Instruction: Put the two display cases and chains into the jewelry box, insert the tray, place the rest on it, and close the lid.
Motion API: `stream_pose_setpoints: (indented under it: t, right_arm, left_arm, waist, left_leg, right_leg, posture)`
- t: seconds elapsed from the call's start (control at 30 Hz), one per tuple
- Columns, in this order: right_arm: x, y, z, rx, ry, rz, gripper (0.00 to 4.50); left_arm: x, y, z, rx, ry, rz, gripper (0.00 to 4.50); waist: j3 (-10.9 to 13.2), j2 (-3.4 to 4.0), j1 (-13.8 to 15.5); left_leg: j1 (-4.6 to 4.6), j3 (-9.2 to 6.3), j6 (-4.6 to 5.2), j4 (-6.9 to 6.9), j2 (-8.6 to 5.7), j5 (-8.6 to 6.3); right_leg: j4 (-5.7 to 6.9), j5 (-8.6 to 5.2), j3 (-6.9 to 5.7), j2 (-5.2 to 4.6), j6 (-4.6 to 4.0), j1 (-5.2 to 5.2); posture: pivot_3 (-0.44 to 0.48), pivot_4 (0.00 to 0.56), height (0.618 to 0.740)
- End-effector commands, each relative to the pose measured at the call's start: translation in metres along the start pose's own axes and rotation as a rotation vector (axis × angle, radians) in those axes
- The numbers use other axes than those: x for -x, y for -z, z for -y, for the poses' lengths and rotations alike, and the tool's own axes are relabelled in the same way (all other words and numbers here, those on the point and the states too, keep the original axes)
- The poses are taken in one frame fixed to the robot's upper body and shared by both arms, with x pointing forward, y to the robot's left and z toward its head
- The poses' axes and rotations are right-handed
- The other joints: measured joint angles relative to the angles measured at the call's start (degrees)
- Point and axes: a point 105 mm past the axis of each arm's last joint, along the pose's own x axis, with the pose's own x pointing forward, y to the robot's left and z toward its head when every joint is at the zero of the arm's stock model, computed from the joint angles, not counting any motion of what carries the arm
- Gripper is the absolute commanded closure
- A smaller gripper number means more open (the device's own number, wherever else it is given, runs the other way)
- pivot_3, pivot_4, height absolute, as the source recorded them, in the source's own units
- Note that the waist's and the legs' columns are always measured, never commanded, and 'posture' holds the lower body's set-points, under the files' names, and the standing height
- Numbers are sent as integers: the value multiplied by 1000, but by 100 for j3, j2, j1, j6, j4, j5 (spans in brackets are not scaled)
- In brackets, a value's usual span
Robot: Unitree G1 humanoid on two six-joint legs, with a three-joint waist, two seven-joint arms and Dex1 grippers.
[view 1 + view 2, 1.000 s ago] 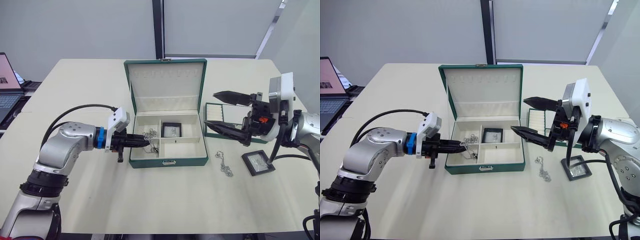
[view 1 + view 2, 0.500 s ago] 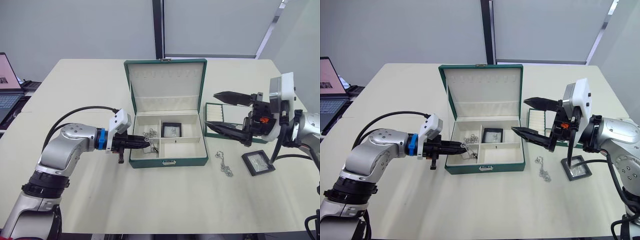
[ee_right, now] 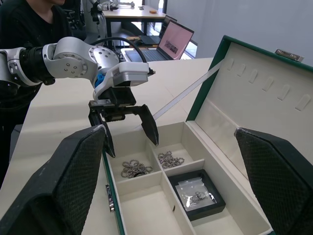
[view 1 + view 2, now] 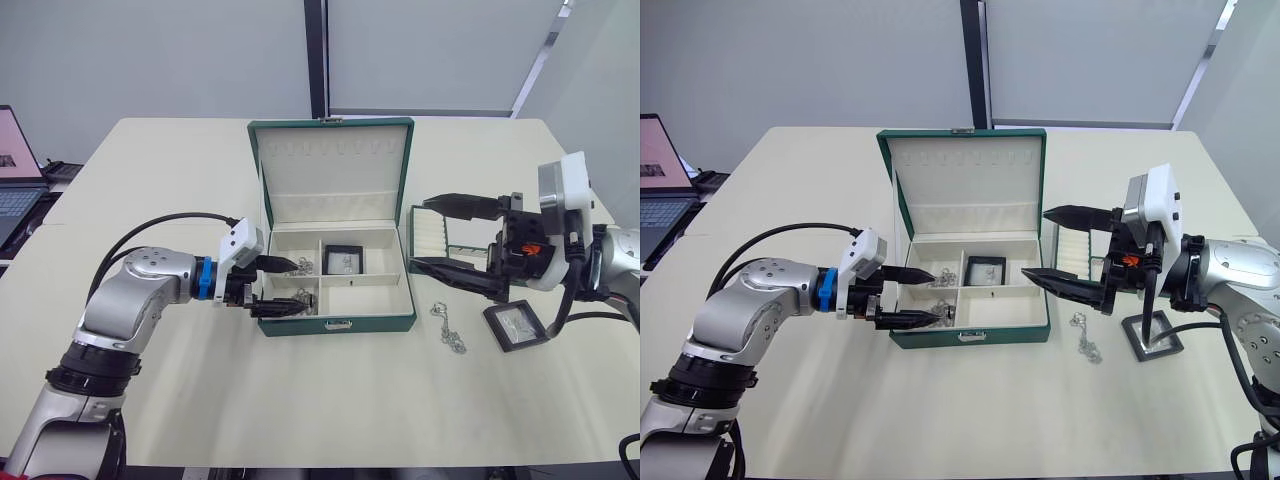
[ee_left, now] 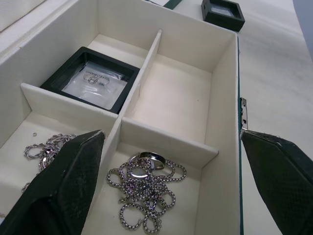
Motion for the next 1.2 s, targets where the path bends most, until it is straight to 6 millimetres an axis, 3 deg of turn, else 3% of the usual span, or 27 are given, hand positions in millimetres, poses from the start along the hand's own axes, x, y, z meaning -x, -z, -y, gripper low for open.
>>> stream_pose_setpoints:
  t: [0.03, 0.2, 0.33, 0.5, 0.6, 0.7, 0.8, 0.93, 1.2]
  right_arm:
    - [1, -9, -4, 36, -15, 19, 0]
    - [8, -5, 2, 18, 16, 10, 0]
    - [25, 9, 15, -26, 103, -19, 0]
    - [73, 38, 35, -114, 338, -64, 0]
    - [108, 55, 47, -168, 527, -55, 0]
    - [141, 83, 59, -234, 710, -50, 0]
    - [157, 108, 67, -238, 843, -53, 0]
    - [177, 127, 84, -228, 1019, -10, 0]
    - [203, 166, 102, -179, 1325, -18, 0]
  left_arm:
    - [4, -25, 8, -8, 44, 96, 30]
    - [7, -49, 22, -2, 87, 161, 30]
    - [18, -73, 26, 0, 38, 243, 30]
    - [53, -95, 27, 17, -149, 353, 30]
    - [86, -96, 24, 58, -332, 427, 30]
    - [107, -77, 23, 133, -496, 478, 30]
    - [119, -57, 17, 190, -677, 543, 30]
    - [145, -33, 8, 210, -961, 600, 30]
    - [201, 61, -1, 274, -1610, 449, 30]
  waist:
    - [0, 0, 0]
    - [0, 0, 0]
    - [1, -2, 1]
    - [1, -3, 5]
    - [1, -4, 5]
    - [-2, 2, -24]
    - [-2, 2, 2]
    - [-2, 2, 15]
    - [-11, 13, 15]
  left_leg:
    - [0, 0, 0, 0, 0, 0]
    - [0, 0, 0, 0, 0, 0]
    - [0, 1, 1, 2, 0, 0]
    - [1, 4, 1, 4, 0, -1]
    - [2, 8, 1, 4, 4, 0]
    - [12, 26, 0, 3, 10, 0]
    - [20, 43, 0, 1, 17, 0]
    - [18, 49, -3, 6, 19, 1]
    - [18, 70, -5, 2, 19, 2]
  right_leg:
    - [0, 0, 0, 0, 0, 0]
    - [0, 0, 0, 0, 0, 1]
    - [-1, 0, 0, 0, 0, 4]
    - [0, 0, 1, -1, 0, 7]
    - [-1, 0, 2, -1, 0, 9]
    - [0, 0, 16, 0, 0, 10]
    - [0, 0, 19, -1, 0, 14]
    - [0, 0, 24, 0, 0, 12]
    - [-3, 0, 32, -5, 0, 10]
  posture:
    - [0, 150, 740]
    - [0, 150, 740]
    - [0, 150, 740]
    - [0, 150, 740]
    - [0, 150, 740]
    - [0, 150, 740]
    - [0, 150, 740]
    - [0, 150, 740]
    - [0, 150, 740]
